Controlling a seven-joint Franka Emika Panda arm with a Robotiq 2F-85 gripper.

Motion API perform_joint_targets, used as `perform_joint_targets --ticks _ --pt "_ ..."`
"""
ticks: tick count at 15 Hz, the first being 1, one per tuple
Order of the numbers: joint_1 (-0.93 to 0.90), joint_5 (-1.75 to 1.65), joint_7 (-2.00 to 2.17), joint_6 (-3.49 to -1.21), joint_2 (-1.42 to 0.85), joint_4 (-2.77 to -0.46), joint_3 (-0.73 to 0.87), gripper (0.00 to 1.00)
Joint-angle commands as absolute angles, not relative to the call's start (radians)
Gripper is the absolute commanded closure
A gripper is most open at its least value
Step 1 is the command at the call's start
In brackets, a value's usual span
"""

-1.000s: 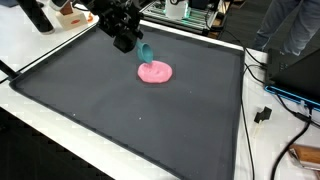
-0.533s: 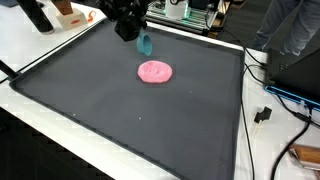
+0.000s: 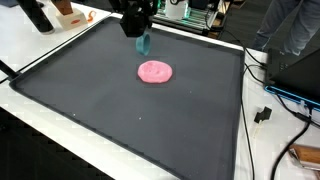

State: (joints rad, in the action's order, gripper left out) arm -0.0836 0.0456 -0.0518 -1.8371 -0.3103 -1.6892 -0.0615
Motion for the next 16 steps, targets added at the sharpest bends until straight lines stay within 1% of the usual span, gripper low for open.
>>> perform_joint_targets --ticks 1,8,9,16 --pt "-0.109 -0.026 0.007 -1.869 -0.258 -1.751 -0.062 0.75" --pt "-0.133 -0.116 0.057 -1.889 -0.235 -1.773 -0.067 0.75" --pt "-0.121 -0.082 0.028 -1.860 -0.274 -1.721 -0.071 0.50" --pt "-0.124 -0.092 0.036 -1.863 -0.266 -1.731 -0.072 0.50"
